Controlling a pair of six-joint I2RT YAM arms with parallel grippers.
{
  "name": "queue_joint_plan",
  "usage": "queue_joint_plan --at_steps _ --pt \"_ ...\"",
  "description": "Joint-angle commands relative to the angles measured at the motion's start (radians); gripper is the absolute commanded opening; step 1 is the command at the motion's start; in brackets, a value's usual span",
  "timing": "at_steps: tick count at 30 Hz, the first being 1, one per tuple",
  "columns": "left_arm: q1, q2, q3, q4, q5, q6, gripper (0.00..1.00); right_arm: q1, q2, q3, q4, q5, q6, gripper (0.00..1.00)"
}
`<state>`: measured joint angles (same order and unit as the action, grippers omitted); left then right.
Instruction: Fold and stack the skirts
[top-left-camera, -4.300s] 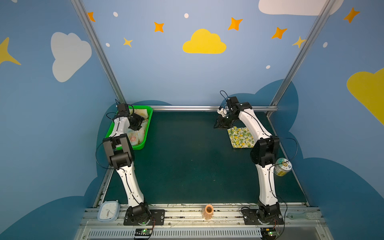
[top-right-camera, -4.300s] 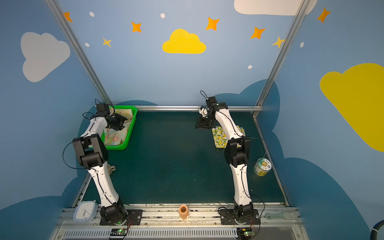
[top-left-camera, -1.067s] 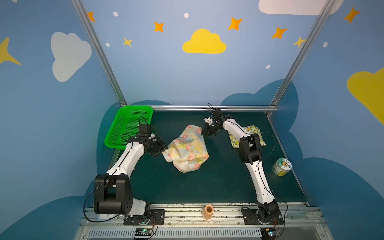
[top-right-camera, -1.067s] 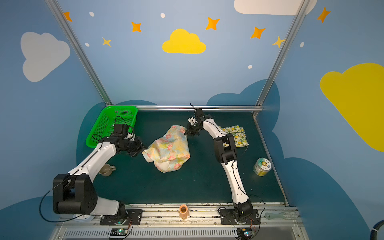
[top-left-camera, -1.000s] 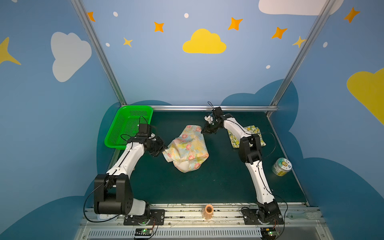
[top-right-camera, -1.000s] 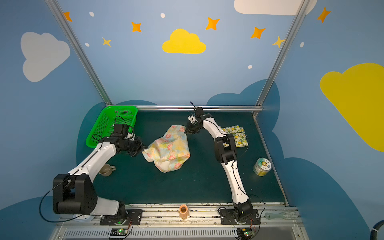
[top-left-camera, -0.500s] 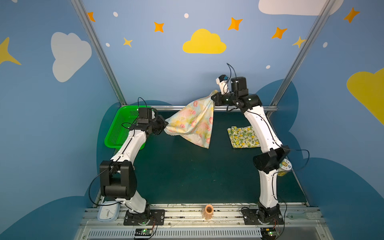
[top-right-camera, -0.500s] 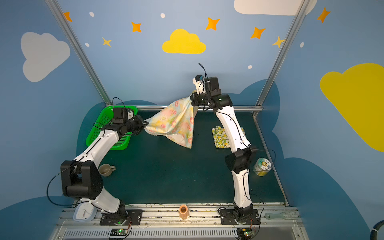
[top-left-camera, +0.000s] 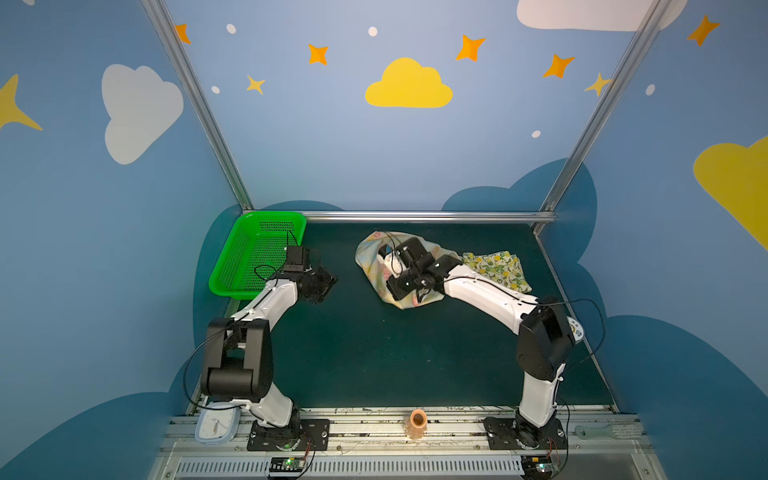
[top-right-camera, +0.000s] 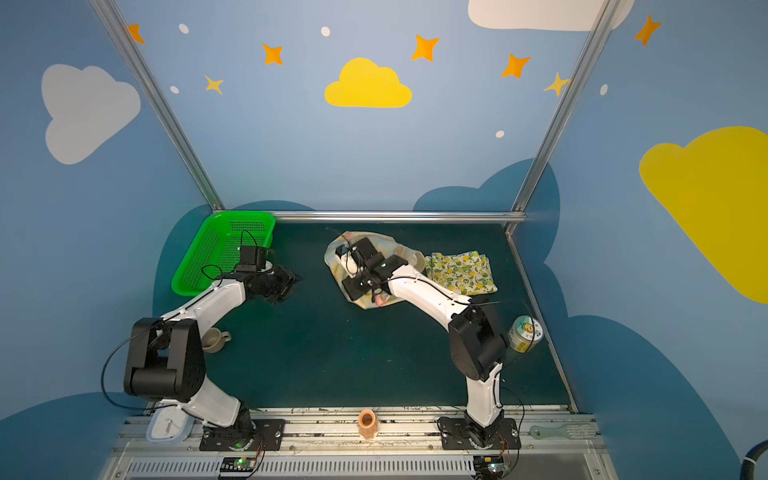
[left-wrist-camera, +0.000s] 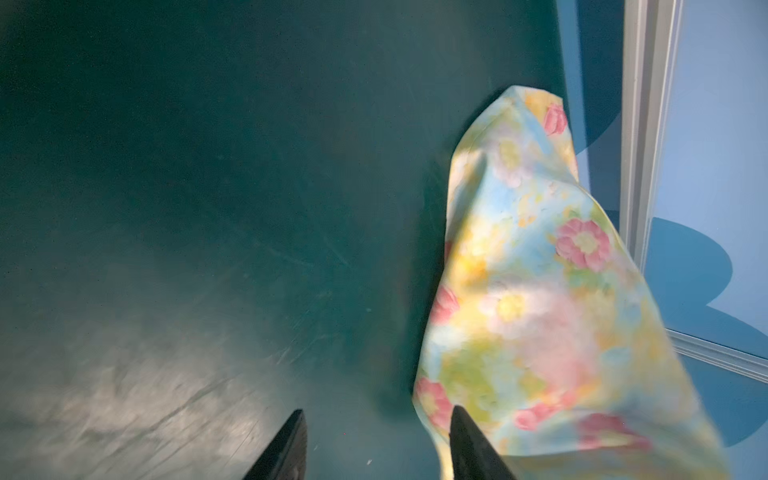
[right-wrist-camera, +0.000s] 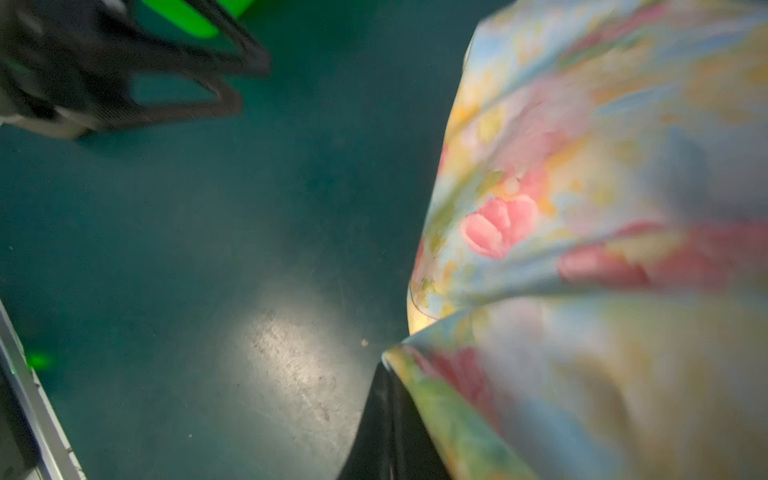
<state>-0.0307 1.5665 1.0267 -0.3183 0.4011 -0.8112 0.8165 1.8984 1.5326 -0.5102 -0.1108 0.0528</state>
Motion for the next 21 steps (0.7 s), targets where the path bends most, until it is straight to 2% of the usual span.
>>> queue_joint_plan --at_steps 1,3,6,11,14,16,21 --pt "0.002 -0.065 -0.004 -0.052 -0.035 0.045 0.54 0.025 -0.028 -0.006 0.106 -0.033 0.139 0.17" --pt "0.003 -0.077 0.005 -0.065 -0.035 0.058 0.54 0.021 -0.028 0.038 0.021 -0.06 0.203 0.32" --pt "-0.004 -0.073 0.034 -0.061 -0.011 0.062 0.53 0.02 -0.039 0.103 -0.089 -0.084 0.202 0.42" --pt "-0.107 -0.039 0.151 -0.112 -0.009 0.122 0.53 -0.049 -0.142 0.08 -0.146 -0.186 0.261 0.46" --pt "-0.216 -0.015 0.247 -0.161 -0.038 0.168 0.55 -0.148 -0.197 0.04 -0.18 -0.228 0.295 0.48" --pt "-0.283 0.019 0.308 -0.173 -0.018 0.177 0.55 -0.219 -0.224 0.004 -0.199 -0.202 0.308 0.48" --pt "-0.443 0.196 0.552 -0.3 -0.007 0.233 0.56 -0.436 -0.272 -0.122 -0.183 -0.222 0.379 0.47"
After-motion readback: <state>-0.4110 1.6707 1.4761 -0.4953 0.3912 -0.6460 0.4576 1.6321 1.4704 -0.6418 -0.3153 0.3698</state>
